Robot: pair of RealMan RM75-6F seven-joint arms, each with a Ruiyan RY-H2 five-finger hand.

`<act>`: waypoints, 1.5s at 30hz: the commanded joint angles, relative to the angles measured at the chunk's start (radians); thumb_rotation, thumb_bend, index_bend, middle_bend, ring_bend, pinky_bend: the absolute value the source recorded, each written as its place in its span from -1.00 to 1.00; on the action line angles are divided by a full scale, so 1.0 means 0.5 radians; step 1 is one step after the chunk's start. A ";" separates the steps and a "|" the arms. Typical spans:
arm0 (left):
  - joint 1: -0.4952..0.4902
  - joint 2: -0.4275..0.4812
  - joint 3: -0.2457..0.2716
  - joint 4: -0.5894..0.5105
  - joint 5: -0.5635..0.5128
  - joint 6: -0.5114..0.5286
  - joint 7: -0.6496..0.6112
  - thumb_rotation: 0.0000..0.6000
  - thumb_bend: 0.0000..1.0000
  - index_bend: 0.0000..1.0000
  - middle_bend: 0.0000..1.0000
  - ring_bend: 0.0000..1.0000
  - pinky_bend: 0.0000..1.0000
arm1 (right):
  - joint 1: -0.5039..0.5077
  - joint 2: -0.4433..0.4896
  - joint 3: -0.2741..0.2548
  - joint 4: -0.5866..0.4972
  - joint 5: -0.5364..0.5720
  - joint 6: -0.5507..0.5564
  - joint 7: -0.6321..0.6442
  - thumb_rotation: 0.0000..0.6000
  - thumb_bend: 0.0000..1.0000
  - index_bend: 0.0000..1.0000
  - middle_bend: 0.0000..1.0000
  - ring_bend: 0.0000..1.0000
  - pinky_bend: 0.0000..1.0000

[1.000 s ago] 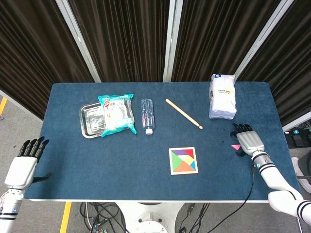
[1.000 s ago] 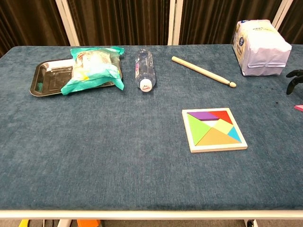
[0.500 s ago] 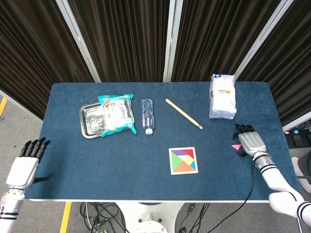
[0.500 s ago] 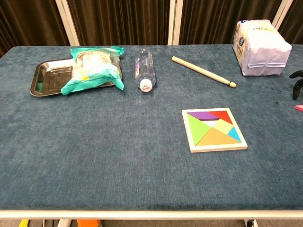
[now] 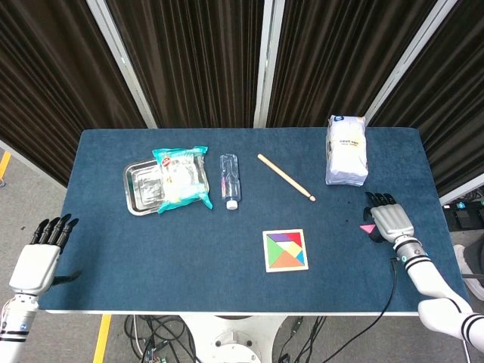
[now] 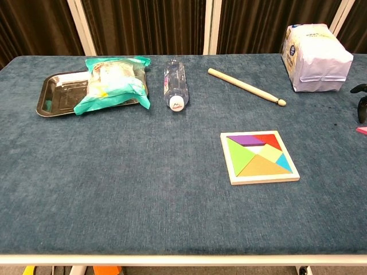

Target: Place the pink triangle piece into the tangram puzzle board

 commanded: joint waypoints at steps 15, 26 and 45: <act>0.001 0.001 0.003 0.002 -0.002 0.000 -0.004 1.00 -1.00 -1.00 -1.00 -1.00 -1.00 | -0.006 -0.014 -0.015 0.004 0.019 0.002 -0.016 1.00 -0.62 -0.07 -1.00 -1.00 -1.00; -0.001 0.002 0.003 0.003 0.000 0.000 -0.009 1.00 -1.00 -1.00 -1.00 -1.00 -1.00 | 0.000 -0.028 -0.013 0.016 0.017 0.011 -0.022 1.00 -0.59 0.02 -1.00 -1.00 -1.00; -0.001 0.009 0.002 -0.010 0.005 0.009 -0.019 1.00 -1.00 -1.00 -1.00 -1.00 -1.00 | 0.016 0.111 0.017 -0.336 -0.162 0.202 0.016 1.00 -0.51 0.12 -1.00 -1.00 -1.00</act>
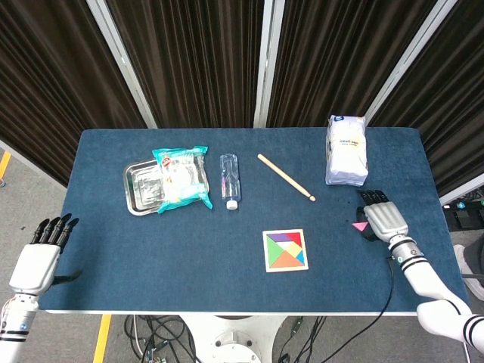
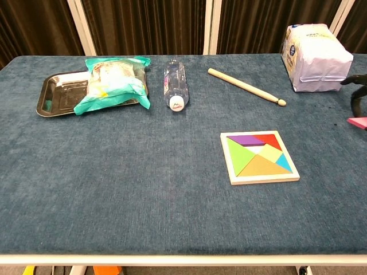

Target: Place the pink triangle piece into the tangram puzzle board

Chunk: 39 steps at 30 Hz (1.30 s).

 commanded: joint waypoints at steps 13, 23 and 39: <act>0.019 0.014 0.001 0.052 -0.006 0.018 -0.082 1.00 -1.00 -1.00 -1.00 -1.00 -1.00 | 0.066 -0.029 0.017 -0.482 -0.025 0.107 -0.294 1.00 -0.56 0.12 -1.00 -1.00 -1.00; 0.024 0.014 0.002 0.108 0.006 0.026 -0.173 1.00 -1.00 -1.00 -1.00 -1.00 -1.00 | 0.091 -0.171 0.047 -0.741 0.345 0.237 -0.834 1.00 -0.57 0.13 -1.00 -1.00 -1.00; 0.036 0.007 0.008 0.178 0.021 0.038 -0.275 1.00 -1.00 -1.00 -1.00 -1.00 -1.00 | 0.162 -0.396 0.078 -0.942 0.789 0.478 -1.229 1.00 -0.49 0.16 -0.97 -1.00 -1.00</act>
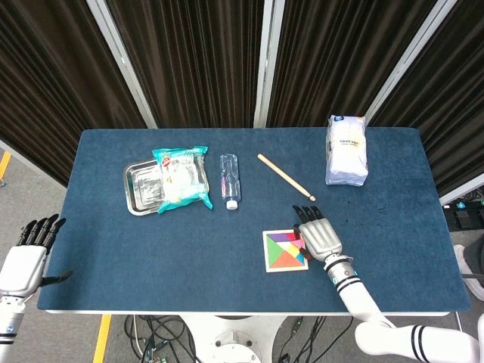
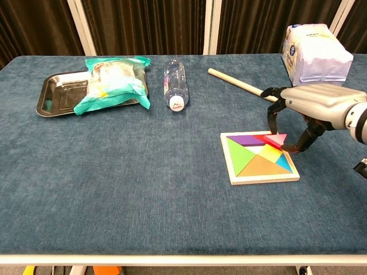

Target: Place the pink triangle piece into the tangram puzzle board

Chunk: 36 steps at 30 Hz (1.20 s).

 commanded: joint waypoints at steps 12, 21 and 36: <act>0.004 0.001 0.006 0.037 0.009 -0.004 -0.070 1.00 -1.00 -1.00 -1.00 -1.00 -1.00 | 0.073 -0.171 0.011 -0.072 0.293 0.203 -0.260 1.00 -0.47 0.17 -0.96 -1.00 -1.00; 0.006 0.006 0.003 0.051 0.005 -0.003 -0.096 1.00 -1.00 -1.00 -1.00 -1.00 -1.00 | 0.116 -0.223 0.045 -0.063 0.358 0.279 -0.307 1.00 -0.46 0.17 -0.96 -1.00 -1.00; 0.011 0.002 0.005 0.075 0.006 -0.002 -0.121 1.00 -1.00 -1.00 -1.00 -1.00 -1.00 | 0.199 -0.310 0.069 -0.065 0.535 0.393 -0.484 1.00 -0.44 0.18 -0.96 -1.00 -1.00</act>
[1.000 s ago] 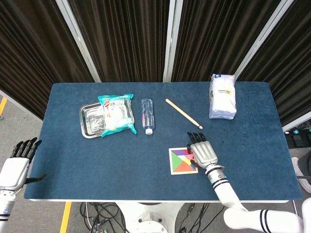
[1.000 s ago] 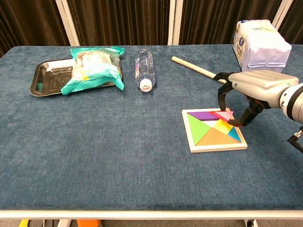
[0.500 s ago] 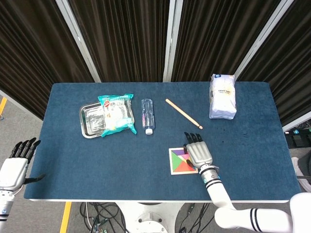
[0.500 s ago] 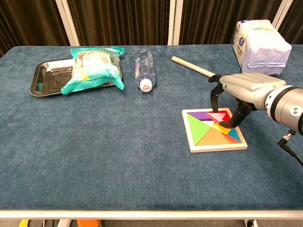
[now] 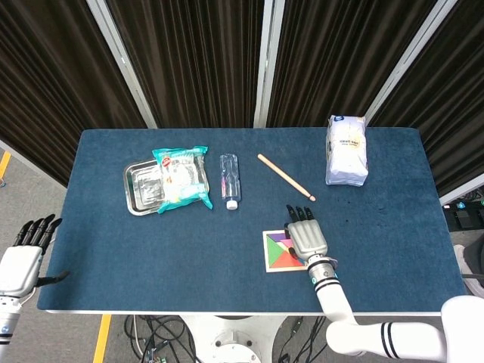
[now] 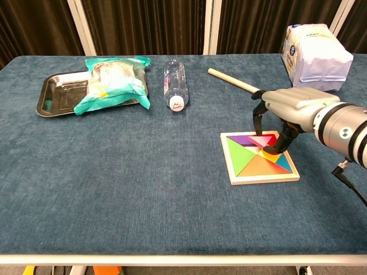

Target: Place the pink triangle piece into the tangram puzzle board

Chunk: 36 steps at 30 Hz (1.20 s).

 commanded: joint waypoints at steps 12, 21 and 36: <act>0.008 -0.012 0.004 0.036 0.011 0.012 -0.036 1.00 -1.00 -1.00 -1.00 -1.00 -1.00 | 0.048 -0.071 0.010 0.027 0.102 0.054 -0.068 1.00 -0.44 0.18 -0.96 -1.00 -1.00; 0.009 -0.017 0.000 0.045 0.007 0.013 -0.043 1.00 -1.00 -1.00 -1.00 -1.00 -1.00 | 0.065 -0.070 0.007 0.019 0.111 0.044 -0.058 1.00 -0.44 0.18 -0.96 -1.00 -1.00; 0.015 -0.017 -0.005 0.051 0.005 0.025 -0.049 1.00 -1.00 -1.00 -1.00 -1.00 -1.00 | 0.088 -0.087 -0.008 0.034 0.127 0.048 -0.064 1.00 -0.45 0.15 -0.97 -1.00 -1.00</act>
